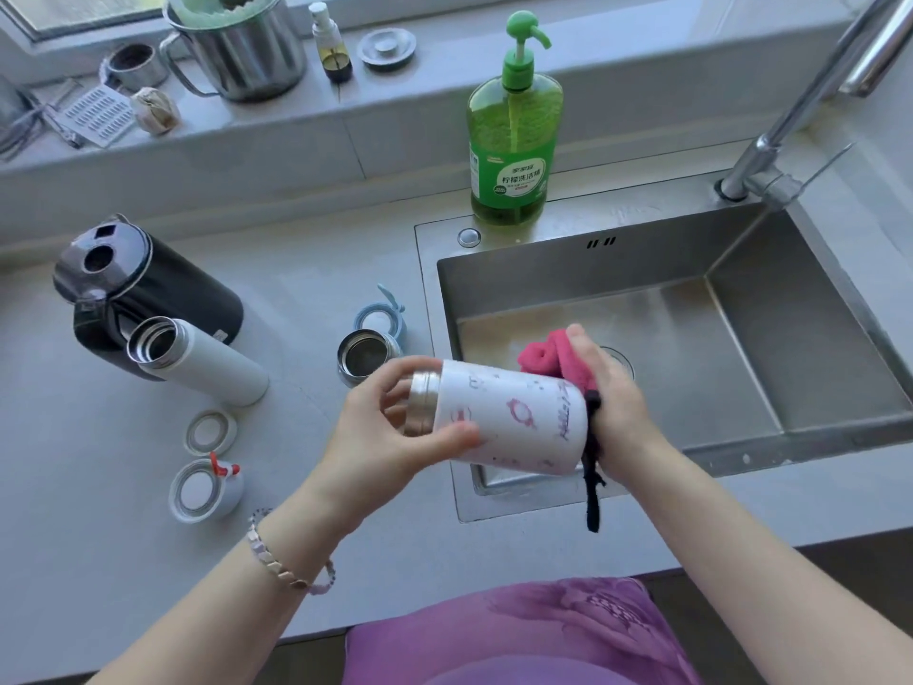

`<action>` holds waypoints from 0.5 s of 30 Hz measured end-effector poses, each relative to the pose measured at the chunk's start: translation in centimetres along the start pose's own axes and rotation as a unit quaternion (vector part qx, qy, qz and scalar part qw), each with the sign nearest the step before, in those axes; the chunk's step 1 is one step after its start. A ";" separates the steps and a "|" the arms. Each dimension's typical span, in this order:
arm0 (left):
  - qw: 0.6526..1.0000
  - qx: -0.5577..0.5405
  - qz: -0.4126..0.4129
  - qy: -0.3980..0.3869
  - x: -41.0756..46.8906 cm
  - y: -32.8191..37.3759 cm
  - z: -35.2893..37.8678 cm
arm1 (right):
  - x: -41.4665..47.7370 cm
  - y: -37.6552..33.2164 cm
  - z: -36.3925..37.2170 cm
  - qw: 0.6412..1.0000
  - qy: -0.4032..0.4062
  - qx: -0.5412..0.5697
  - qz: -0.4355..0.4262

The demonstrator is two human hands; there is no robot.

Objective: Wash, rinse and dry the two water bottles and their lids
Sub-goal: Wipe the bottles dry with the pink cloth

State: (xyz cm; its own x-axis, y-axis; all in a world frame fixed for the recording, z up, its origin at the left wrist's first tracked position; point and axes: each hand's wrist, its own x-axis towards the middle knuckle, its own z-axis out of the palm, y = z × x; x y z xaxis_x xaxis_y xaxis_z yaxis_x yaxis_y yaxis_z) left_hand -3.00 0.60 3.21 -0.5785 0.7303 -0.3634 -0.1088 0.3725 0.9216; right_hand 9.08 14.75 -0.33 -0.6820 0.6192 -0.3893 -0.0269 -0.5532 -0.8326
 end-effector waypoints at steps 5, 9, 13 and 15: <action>0.982 0.113 0.145 0.053 -0.2 -0.6 1.0 | -1.8 0.3 2.5 0.866 -0.038 -0.443 -0.231; 0.971 0.123 0.202 0.031 -0.2 -0.5 0.8 | -0.9 -1.1 3.3 0.829 0.022 -0.537 -0.152; 0.960 0.156 0.229 -0.027 -0.5 -0.5 0.4 | 1.5 -2.2 1.4 0.878 -0.072 -0.454 0.135; 0.969 0.142 0.201 -0.008 -0.1 -0.7 0.1 | 0.2 -0.6 1.7 0.867 -0.042 -0.495 0.040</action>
State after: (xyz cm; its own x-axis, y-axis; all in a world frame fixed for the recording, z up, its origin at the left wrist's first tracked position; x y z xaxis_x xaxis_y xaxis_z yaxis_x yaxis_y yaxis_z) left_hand -2.76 0.34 2.55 -0.5160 0.8565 0.0123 0.3499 0.1976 0.9157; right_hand 7.75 14.24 0.75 -0.7050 0.5348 -0.4658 0.6346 0.1825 -0.7510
